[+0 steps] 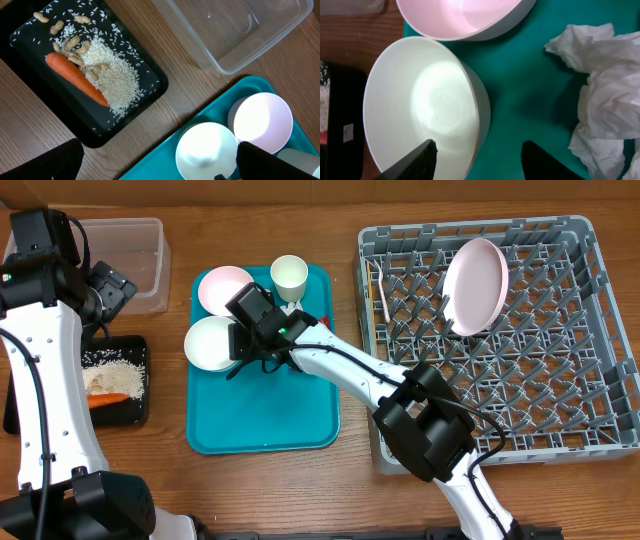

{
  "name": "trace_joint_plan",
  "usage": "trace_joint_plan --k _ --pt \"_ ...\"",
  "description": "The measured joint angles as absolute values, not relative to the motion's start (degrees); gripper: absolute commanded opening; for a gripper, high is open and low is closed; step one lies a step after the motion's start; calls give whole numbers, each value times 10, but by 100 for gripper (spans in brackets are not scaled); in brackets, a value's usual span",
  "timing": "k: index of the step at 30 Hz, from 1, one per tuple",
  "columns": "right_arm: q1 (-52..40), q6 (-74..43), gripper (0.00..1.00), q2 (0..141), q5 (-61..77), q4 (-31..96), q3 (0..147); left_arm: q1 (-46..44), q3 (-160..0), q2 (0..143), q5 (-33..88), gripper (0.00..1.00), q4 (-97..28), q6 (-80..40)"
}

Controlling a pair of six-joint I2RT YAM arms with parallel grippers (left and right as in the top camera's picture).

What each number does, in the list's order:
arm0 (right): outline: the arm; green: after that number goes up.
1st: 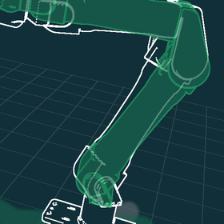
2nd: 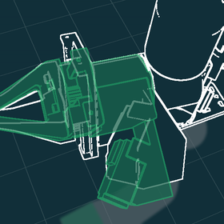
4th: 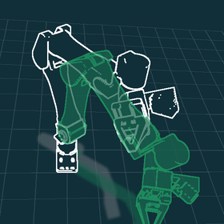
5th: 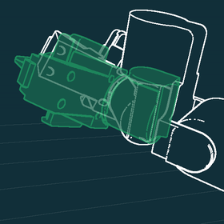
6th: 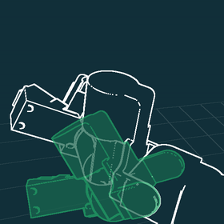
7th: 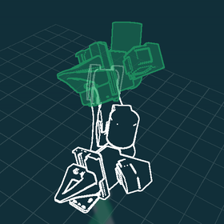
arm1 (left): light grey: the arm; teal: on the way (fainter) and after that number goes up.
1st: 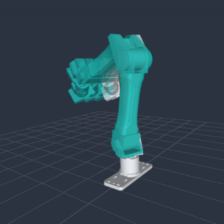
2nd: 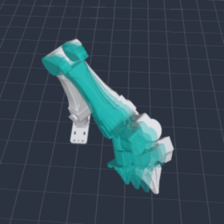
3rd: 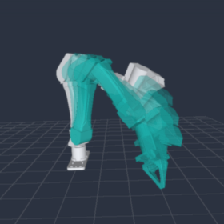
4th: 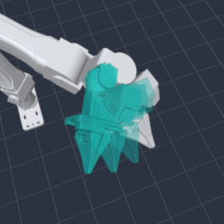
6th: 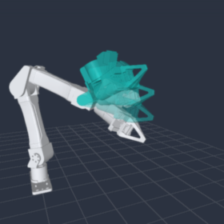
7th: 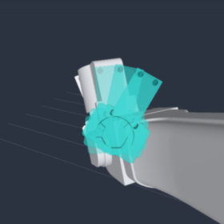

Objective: Sort waste into correct bins and load items into the dishwasher rack
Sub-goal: 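Reach the right gripper to the white bowl and grasp its rim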

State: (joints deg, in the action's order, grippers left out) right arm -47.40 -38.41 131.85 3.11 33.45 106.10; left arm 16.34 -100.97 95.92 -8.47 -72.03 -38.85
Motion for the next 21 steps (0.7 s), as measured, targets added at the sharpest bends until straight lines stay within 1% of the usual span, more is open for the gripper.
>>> trace_joint_plan --k 13,21 --pt "-478 -403 52 1319 21 331 1061 163 -1010 959 -84 100 -721 -389" --pt "-506 -403 52 1341 21 322 1061 163 -1010 959 -84 100 -720 -389"
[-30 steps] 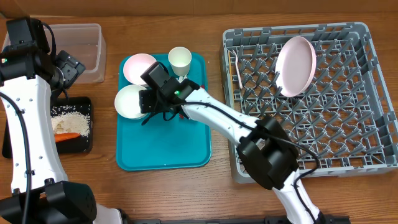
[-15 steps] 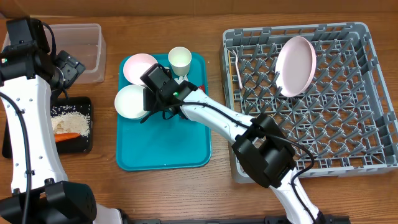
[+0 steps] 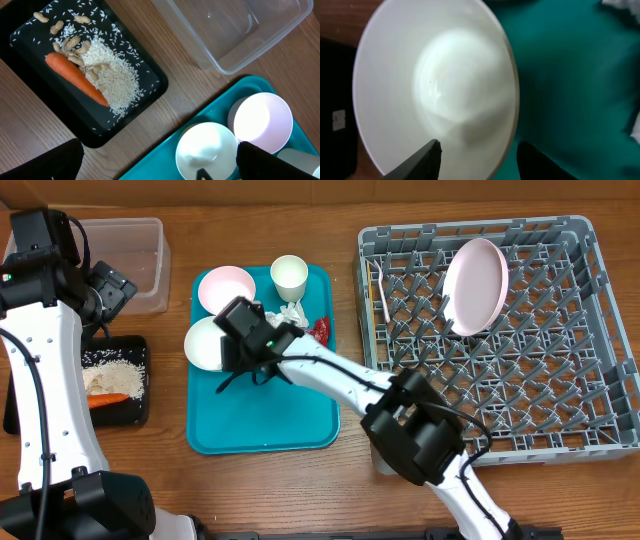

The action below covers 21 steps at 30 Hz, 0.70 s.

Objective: Sort waste into correct bins and load items into the dishwasher rack
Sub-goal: 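Reach the right gripper to the white bowl and grasp its rim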

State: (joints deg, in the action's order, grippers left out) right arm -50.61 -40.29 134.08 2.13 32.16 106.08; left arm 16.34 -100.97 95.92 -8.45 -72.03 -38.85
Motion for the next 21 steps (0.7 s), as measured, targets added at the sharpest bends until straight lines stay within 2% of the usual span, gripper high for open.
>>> trace_joint_plan --k 1,3,4,6,11,13,21 --pt "-508 -403 51 1344 21 322 1061 163 -1010 959 -85 100 -720 -389" --pt "-509 -403 42 1346 21 322 1061 163 -1010 959 -84 100 -720 -389" --pt "-508 -404 33 1347 21 322 1061 163 -1010 959 -84 100 -721 -389" --pt "-506 -405 21 1347 20 321 1061 163 -1010 959 -85 100 -720 -389" --pt "-501 -405 12 1347 19 334 1061 163 -1010 959 -85 100 -721 -389" --pt "-498 -405 4 1347 20 351 1061 163 -1010 959 -85 100 -721 -389" --pt "-476 -395 4 1348 20 501 1145 163 -1010 959 -86 100 -720 -389"
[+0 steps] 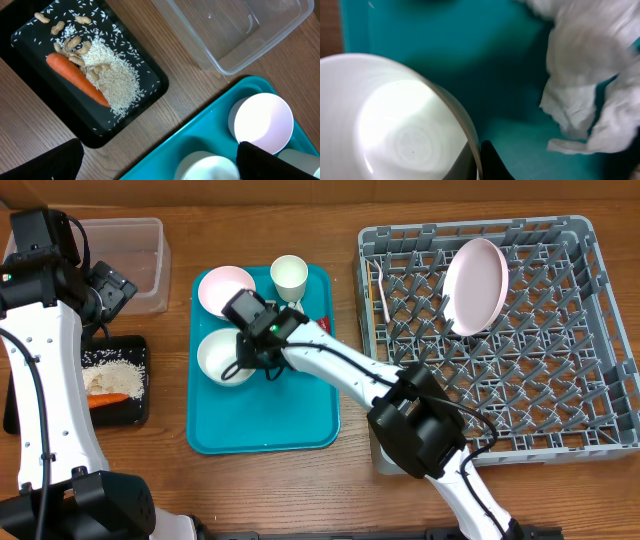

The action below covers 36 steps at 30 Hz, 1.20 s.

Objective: Sort waste into correct bins and load items into the dishwasher rack
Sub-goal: 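Reach the right gripper to the white bowl and grasp its rim, then lift the white bowl and carry it over the dish rack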

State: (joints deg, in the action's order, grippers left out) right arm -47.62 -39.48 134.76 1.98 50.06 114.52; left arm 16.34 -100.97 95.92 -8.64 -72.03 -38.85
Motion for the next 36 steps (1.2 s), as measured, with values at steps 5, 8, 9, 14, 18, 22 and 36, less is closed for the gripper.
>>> trace_joint_plan --k 5,8,9,14,18,22,36 --pt "-465 -352 4 1343 17 597 1247 163 -1010 959 -86 100 -721 -389" --pt "-463 -336 4 1323 -1 644 1269 163 -1010 959 -87 100 -720 -389" --pt "-462 -333 4 1314 -8 655 1271 163 -1010 959 -87 100 -720 -389" --pt "-429 -322 4 1220 -68 722 1279 163 -1010 959 -87 100 -720 -389" --pt "-366 -317 4 1117 -121 782 1287 163 -1010 959 -87 100 -720 -389" --pt "-296 -314 4 1025 -161 838 1293 163 -1010 959 -87 100 -720 -389" --pt "-62 -331 4 882 -303 972 1295 163 -1010 959 -87 100 -720 -389"
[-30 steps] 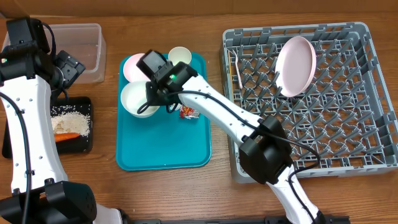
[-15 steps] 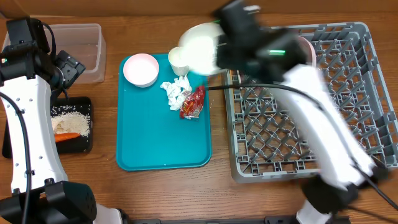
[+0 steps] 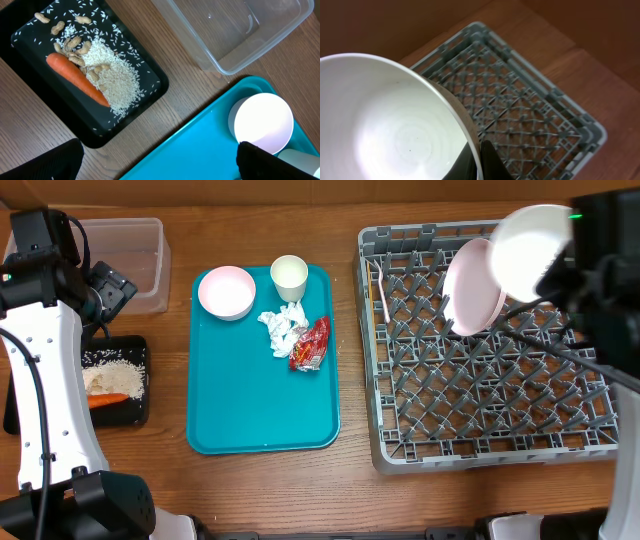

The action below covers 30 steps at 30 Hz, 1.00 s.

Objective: Sort waste into correct bins and load items into the dishwasher rack
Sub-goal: 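Lift the white bowl and carry it over the dish rack, then lower the white bowl into the rack's right side with the right gripper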

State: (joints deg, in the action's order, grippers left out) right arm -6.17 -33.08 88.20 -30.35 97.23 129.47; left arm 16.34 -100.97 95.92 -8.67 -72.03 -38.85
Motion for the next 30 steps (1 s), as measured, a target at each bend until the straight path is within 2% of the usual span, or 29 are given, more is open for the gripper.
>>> trace_joint_plan --k 7,13,20,30 --pt "21 -391 4 881 -408 956 1260 163 -1010 959 -87 100 -720 -389" --pt "79 -432 4 905 -524 845 1180 162 -1010 959 -87 100 -721 -389" --pt "145 -440 4 964 -570 759 1062 162 -1010 959 -87 100 -721 -389" --pt "168 -443 4 1047 -701 674 924 162 -1010 959 -87 100 -721 -389"
